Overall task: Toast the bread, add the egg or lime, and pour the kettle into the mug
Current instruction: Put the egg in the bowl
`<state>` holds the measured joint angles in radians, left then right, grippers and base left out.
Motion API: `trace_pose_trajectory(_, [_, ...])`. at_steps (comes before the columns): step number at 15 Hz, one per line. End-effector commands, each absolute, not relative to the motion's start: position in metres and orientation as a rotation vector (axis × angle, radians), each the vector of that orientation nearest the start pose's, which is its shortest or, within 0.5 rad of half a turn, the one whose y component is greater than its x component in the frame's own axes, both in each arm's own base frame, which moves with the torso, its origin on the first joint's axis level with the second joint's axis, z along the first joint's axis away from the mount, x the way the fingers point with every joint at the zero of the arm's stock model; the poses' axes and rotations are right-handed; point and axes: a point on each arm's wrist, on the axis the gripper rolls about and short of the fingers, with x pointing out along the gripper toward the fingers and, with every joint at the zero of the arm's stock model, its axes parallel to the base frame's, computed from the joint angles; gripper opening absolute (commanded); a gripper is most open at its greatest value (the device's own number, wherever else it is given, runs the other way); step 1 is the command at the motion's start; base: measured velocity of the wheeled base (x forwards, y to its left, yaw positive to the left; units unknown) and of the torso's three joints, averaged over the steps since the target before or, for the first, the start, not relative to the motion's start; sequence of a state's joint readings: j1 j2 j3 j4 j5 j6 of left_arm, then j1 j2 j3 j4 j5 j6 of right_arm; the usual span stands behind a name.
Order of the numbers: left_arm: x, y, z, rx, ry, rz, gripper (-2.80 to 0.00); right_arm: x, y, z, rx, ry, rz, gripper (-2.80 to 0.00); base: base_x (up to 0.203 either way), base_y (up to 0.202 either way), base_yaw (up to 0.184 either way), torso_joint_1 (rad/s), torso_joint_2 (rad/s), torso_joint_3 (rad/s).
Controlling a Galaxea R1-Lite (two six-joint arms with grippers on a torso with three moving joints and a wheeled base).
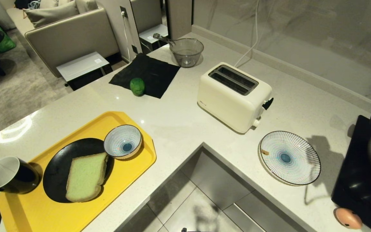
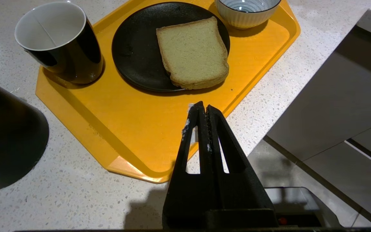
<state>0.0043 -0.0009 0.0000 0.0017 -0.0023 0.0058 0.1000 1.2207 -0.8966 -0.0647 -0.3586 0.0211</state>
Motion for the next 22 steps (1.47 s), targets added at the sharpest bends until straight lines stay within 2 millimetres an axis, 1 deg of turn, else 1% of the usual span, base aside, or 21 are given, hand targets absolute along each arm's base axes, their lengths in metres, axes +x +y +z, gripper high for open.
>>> trace_pose_trajectory(1, [-0.023, 0.0, 0.075, 0.006, 0.0, 0.0, -2.8, 0.179, 0.009, 0.254, -0.089, 0.461, -0.269, -2.8, 0.0, 0.0, 0.0, 0.0, 0.0, 0.0])
trace_pose_trajectory(3, [-0.023, 0.0, 0.075, 0.006, 0.0, 0.002, -2.8, 0.163, 0.005, 0.256, -0.116, 0.615, -0.283, -2.8, 0.0, 0.0, 0.0, 0.0, 0.0, 0.0])
trace_pose_trajectory(5, [-0.023, 0.0, 0.075, 0.006, 0.0, 0.002, -2.8, 0.145, 0.002, 0.265, -0.11, 0.736, -0.301, -2.8, 0.0, 0.0, 0.0, 0.0, 0.0, 0.0])
trace_pose_trajectory(7, [-0.023, 0.0, 0.075, 0.006, 0.0, 0.002, -2.8, 0.125, 0.0, 0.272, -0.07, 0.865, -0.324, -2.8, 0.0, 0.0, 0.0, 0.0, 0.0, 0.0])
trace_pose_trajectory(8, [-0.023, 0.0, 0.075, 0.006, 0.0, 0.002, -2.8, 0.118, 0.0, 0.272, -0.023, 0.917, -0.349, -2.8, 0.0, 0.0, 0.0, 0.0, 0.0, 0.0])
trace_pose_trajectory(9, [-0.023, 0.0, 0.075, 0.006, 0.0, 0.002, -2.8, 0.113, 0.0, 0.27, 0.011, 0.956, -0.368, -2.8, 0.0, 0.0, 0.0, 0.0, 0.0, 0.0])
trace_pose_trajectory(11, [-0.023, 0.0, 0.075, 0.006, 0.0, 0.002, -2.8, 0.106, 0.0, 0.263, 0.045, 1.024, -0.345, -2.8, 0.0, 0.0, 0.0, 0.0, 0.0, 0.0])
trace_pose_trajectory(14, [-0.023, 0.0, 0.075, 0.006, 0.0, 0.002, -2.8, 0.097, 0.001, 0.24, 0.045, 1.132, -0.322, -2.8, 0.0, 0.0, 0.0, 0.0, 0.0, 0.0])
trace_pose_trajectory(16, [-0.023, 0.0, 0.075, 0.006, 0.0, 0.002, -2.8, 0.096, 0.001, 0.224, 0.046, 1.143, -0.316, -2.8, 0.0, 0.0, 0.0, 0.0, 0.0, 0.0])
trace_pose_trajectory(18, [-0.023, 0.0, 0.075, 0.006, 0.0, 0.002, -2.8, 0.098, 0.001, 0.215, 0.052, 1.123, -0.313, -2.8, 0.0, 0.0, 0.0, 0.0, 0.0, 0.0])
trace_pose_trajectory(19, [-0.023, 0.0, 0.075, 0.006, 0.0, 0.002, -2.8, 0.097, 0.001, 0.212, 0.056, 1.129, -0.311, 0.0, 0.0, 0.0, 0.0, 0.0, 0.0, 0.0])
trace_pose_trajectory(22, [-0.023, 0.0, 0.075, 0.006, 0.0, 0.002, -2.8, 0.098, 0.003, 0.202, 0.118, 1.125, -0.227, 0.0, 0.0, 0.0, 0.0, 0.0, 0.0, 0.0])
